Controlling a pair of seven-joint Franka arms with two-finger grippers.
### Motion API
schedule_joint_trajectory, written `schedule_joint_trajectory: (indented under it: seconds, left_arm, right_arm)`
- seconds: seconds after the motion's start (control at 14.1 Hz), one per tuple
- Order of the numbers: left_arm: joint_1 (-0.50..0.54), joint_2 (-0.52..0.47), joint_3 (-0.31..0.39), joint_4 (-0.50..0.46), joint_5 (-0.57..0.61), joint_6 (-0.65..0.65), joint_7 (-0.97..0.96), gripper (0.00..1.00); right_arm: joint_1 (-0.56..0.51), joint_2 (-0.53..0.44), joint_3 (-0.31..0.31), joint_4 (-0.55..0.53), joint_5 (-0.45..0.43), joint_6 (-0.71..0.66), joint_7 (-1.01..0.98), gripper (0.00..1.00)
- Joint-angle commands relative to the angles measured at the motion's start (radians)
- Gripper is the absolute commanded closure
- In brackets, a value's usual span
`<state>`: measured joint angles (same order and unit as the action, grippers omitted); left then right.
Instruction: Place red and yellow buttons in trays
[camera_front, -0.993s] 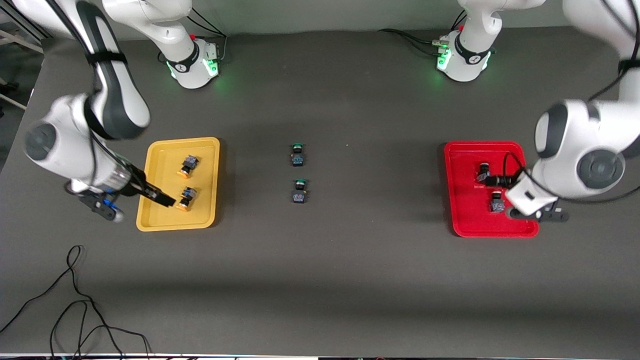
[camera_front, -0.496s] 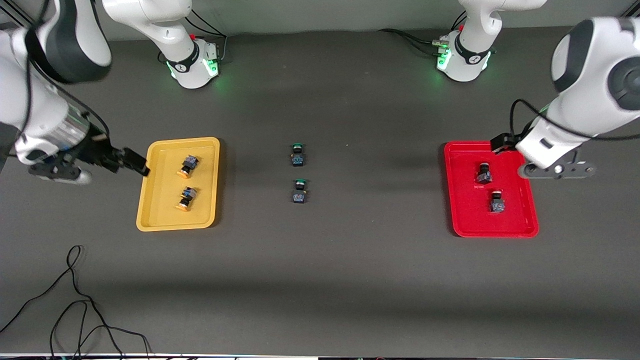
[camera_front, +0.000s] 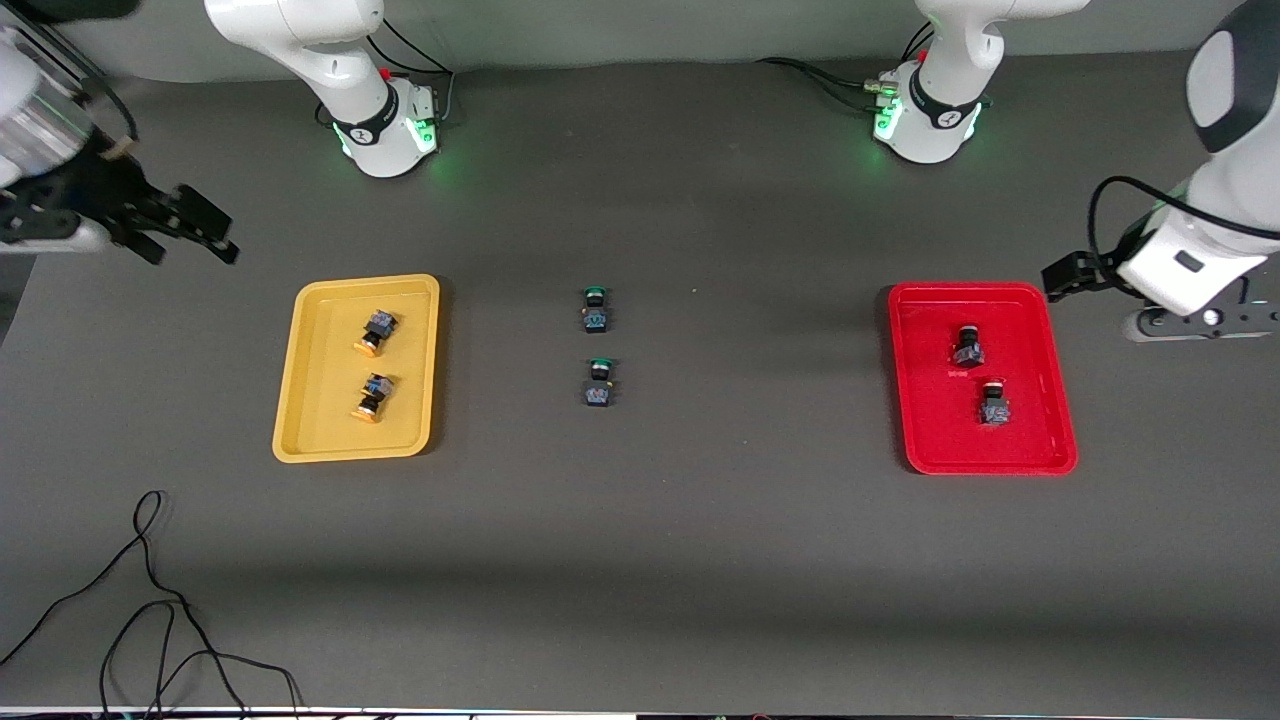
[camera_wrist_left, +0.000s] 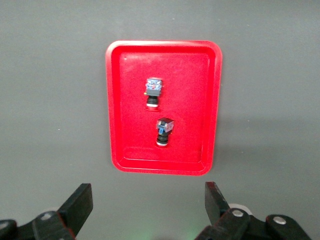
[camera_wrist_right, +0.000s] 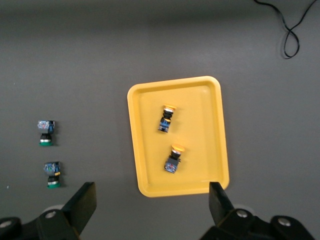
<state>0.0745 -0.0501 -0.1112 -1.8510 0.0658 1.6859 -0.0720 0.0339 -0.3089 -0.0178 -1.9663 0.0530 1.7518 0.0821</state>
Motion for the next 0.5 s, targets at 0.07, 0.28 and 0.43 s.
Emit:
schedule_joint_trajectory:
  seconds: [0.07, 0.28, 0.43]
  left_arm:
    - [0.061, -0.028, -0.065, -0.010, -0.012, -0.003, 0.017, 0.00]
    - [0.056, -0.030, -0.071, 0.006, -0.020, -0.003, 0.012, 0.00]
    - [0.057, -0.062, -0.074, -0.002, -0.020, -0.008, 0.012, 0.00]
  right_arm:
    - [-0.003, 0.033, -0.007, 0.081, -0.010, -0.081, -0.050, 0.00]
    - [-0.005, 0.042, -0.010, 0.086, -0.041, -0.086, -0.053, 0.00]
    - [-0.003, 0.045, -0.010, 0.104, -0.041, -0.092, -0.050, 0.00]
